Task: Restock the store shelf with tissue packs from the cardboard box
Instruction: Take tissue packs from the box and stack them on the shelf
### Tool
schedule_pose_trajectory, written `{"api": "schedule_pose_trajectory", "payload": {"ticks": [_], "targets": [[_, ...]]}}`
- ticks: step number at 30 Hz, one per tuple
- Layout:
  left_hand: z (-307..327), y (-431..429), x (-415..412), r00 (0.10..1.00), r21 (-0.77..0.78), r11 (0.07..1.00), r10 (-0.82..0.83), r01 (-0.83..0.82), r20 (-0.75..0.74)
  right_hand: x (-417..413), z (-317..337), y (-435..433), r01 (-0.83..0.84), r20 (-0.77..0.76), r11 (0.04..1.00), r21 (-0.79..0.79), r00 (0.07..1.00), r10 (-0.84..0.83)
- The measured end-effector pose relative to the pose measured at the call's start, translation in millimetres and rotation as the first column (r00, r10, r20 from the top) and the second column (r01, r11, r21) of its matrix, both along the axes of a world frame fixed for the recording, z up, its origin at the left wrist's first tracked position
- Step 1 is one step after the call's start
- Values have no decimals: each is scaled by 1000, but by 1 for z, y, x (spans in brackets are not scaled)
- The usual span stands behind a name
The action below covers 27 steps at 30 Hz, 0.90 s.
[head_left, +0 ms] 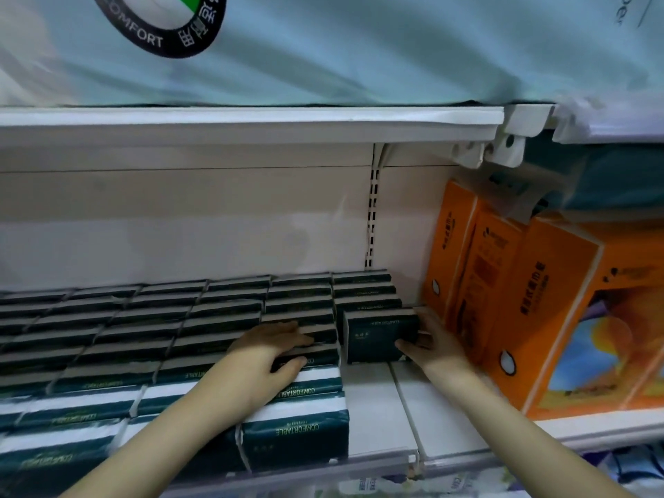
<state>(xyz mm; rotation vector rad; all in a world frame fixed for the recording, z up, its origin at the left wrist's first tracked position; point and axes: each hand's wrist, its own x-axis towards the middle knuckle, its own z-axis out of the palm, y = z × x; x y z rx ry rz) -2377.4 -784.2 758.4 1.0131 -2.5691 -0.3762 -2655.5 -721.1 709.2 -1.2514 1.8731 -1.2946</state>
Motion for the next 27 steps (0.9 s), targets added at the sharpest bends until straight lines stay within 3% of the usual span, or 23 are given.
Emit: {"api": "schedule_pose_trajectory", "payload": {"ticks": [7,11,20,23,27], "targets": [[-3,-3,1,1000,-24,1000,-6,5,-22,15,-5,-6,-92,-44,996,8,995,92],[-3,-3,0,999,-14,1000,-5,5,-33,21,-8,-10,-43,-91,999,-15,995,41],[1,0,0,1000,-17,1000,-7,7,-21,25,-9,-11,11,-195,993,121,981,13],[1,1,0,1000,-12,1000,-1,1,-19,22,-7,-9,-43,-170,986,159,983,70],[4,2,0,999,-8,1000,15,-15,32,16,4,-1,-115,-25,985,126,993,119]]}}
